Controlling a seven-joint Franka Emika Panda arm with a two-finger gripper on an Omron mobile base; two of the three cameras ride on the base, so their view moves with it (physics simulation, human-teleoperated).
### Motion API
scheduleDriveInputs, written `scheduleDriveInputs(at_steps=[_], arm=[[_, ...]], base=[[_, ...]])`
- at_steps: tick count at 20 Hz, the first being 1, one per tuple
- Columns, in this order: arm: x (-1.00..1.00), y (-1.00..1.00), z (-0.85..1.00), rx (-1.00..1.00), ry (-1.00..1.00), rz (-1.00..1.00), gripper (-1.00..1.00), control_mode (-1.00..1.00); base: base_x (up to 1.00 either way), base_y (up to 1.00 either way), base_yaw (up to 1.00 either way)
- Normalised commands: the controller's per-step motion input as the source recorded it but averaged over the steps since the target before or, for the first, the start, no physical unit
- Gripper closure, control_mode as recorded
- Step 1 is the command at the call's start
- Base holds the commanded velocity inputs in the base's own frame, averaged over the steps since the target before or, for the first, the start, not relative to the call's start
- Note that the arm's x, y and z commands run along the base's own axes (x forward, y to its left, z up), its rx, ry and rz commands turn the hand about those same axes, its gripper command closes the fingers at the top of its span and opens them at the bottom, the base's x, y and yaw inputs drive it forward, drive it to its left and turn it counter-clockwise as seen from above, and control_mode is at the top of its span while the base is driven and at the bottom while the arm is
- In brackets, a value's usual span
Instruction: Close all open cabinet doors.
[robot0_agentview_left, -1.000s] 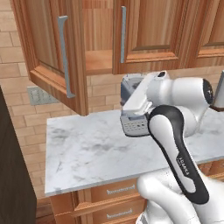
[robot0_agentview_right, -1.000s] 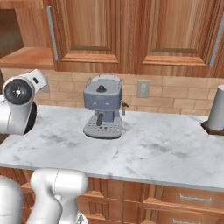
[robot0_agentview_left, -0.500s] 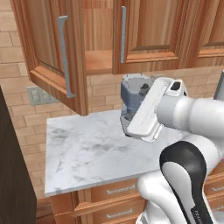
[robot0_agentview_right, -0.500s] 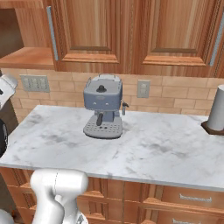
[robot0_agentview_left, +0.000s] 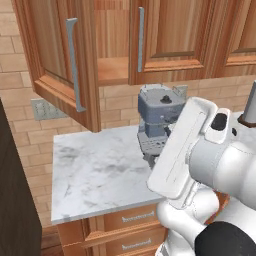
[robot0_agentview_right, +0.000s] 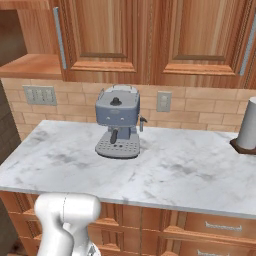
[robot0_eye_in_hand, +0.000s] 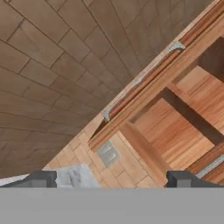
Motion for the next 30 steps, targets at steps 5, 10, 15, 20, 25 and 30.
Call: scheduleDriveInputs(at_steps=[5, 10, 15, 20, 25, 30], arm=[[-0.04, 0.79, 0.03, -0.14, -0.16, -0.08, -1.0, -1.0], [0.42, 0.82, 0.02, -0.13, -0.09, -0.17, -1.0, -1.0], [0.73, 0.73, 0.0, -0.15, -0.03, -0.26, -1.0, -1.0], [0.93, 0.5, 0.0, -0.15, 0.0, -0.25, -1.0, -1.0], [0.93, 0.14, 0.0, -0.13, 0.01, -0.23, -1.0, -1.0], [0.75, -0.06, 0.0, -0.08, 0.06, -0.15, -1.0, -1.0]], base=[[0.0, 0.0, 0.0], [0.0, 0.0, 0.0], [0.0, 0.0, 0.0], [0.0, 0.0, 0.0], [0.0, 0.0, 0.0], [0.0, 0.0, 0.0]])
